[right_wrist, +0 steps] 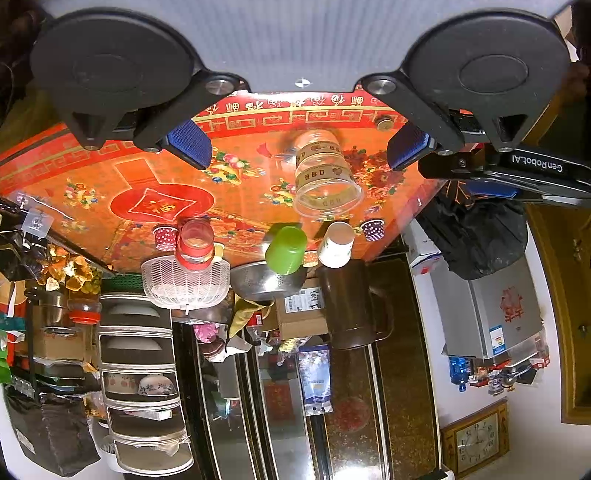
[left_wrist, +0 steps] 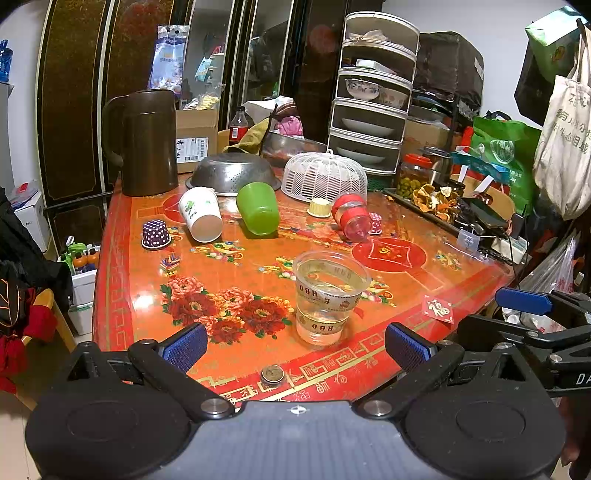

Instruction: Flip cup upright

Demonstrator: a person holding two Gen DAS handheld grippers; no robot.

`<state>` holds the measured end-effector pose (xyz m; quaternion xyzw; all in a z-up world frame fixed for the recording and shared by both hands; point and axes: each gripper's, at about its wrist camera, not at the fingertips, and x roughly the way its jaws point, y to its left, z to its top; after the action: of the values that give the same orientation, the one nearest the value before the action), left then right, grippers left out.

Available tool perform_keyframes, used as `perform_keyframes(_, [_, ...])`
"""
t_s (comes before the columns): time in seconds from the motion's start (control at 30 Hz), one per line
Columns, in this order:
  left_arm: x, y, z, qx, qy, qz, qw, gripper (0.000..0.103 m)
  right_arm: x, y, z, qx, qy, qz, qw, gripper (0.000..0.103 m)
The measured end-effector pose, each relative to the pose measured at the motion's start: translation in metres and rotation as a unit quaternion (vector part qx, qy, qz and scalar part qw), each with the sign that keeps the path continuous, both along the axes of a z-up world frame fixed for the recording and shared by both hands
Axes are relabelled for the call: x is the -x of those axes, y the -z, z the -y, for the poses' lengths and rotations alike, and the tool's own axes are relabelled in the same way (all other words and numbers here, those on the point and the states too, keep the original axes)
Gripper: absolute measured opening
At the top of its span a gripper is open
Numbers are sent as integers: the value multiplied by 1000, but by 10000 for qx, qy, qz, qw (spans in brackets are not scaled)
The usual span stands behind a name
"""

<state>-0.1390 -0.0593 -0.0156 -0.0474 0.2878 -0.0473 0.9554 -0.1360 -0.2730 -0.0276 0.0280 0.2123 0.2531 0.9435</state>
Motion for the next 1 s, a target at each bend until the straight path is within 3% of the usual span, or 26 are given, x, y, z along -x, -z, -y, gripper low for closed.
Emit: perform_keyframes(1.0, [0, 4, 2, -20, 7, -36, 10000, 103, 1, 0, 0, -12, -2, 12, 10000, 102])
